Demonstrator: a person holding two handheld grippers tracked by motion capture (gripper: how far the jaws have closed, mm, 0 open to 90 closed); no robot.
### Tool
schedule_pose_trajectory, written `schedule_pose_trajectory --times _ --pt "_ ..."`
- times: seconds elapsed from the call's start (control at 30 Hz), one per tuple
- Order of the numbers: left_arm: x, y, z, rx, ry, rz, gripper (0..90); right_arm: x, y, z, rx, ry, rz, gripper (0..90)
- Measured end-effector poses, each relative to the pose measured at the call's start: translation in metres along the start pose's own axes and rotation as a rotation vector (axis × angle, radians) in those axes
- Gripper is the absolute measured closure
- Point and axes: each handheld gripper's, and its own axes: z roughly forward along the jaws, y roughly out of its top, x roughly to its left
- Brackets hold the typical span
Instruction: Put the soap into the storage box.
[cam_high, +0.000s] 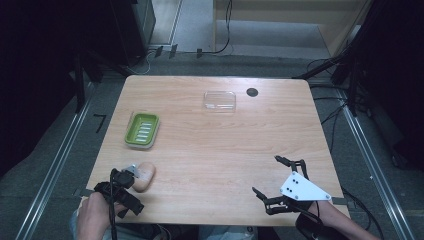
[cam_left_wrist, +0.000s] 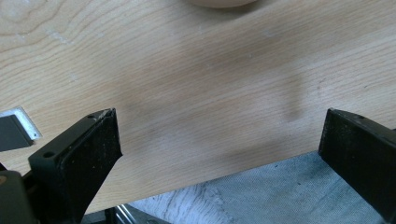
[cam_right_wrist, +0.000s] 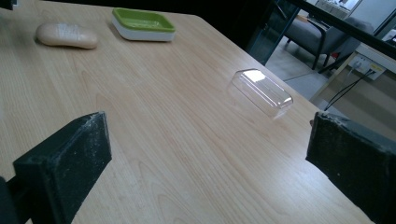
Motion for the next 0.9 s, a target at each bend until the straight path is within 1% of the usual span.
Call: schedule_pose_trajectory --times 0.2,0.37,0.4,0.43,0.5,0.57,0.63,0.67,0.7,0.73,0.77,0.9 --pt "0.001 0.0 0.0 0.003 -0.003 -0.004 0.0 0.0 0.0 0.002 -0.001 0.001 -0.002 0.0" --pt "0.002 0.002 -0.002 0.012 -0.009 -0.012 0.0 -0.001 -0.001 0.003 0.009 0.001 -0.004 0.0" --pt "0.001 0.002 -0.003 0.005 -0.009 -0.013 0.0 -0.001 -0.001 0.003 0.011 0.005 -0.005 0.0" --pt "0.001 0.003 -0.003 0.001 -0.01 -0.012 0.0 -0.001 -0.001 0.001 -0.001 -0.004 0.001 0.0" --pt "0.0 0.003 -0.003 0.001 -0.008 -0.013 0.0 -0.001 0.0 0.001 -0.002 -0.002 0.004 0.0" --pt "0.0 0.001 -0.003 0.007 -0.01 -0.016 0.0 0.001 0.001 0.001 0.002 0.004 -0.007 0.0" --pt "0.001 0.001 -0.005 0.0 -0.01 -0.022 0.0 0.002 0.001 0.001 0.003 0.001 -0.014 0.0" --pt "0.001 0.002 -0.006 -0.011 -0.008 -0.022 0.0 0.002 0.001 0.001 0.002 -0.001 -0.011 0.0" --pt "0.001 0.002 -0.006 -0.011 -0.008 -0.022 0.0 0.002 0.001 0.001 0.002 -0.001 -0.011 0.0" --pt "0.001 0.002 -0.008 -0.014 -0.011 -0.025 0.0 0.002 0.001 0.001 0.004 0.0 -0.009 0.0" --pt "0.001 0.003 -0.008 -0.015 -0.012 -0.027 0.0 0.002 0.001 0.001 0.008 0.003 -0.019 0.0" --pt "0.0 0.007 -0.01 -0.018 -0.012 -0.032 0.0 0.002 0.001 0.001 0.005 0.0 -0.013 0.0"
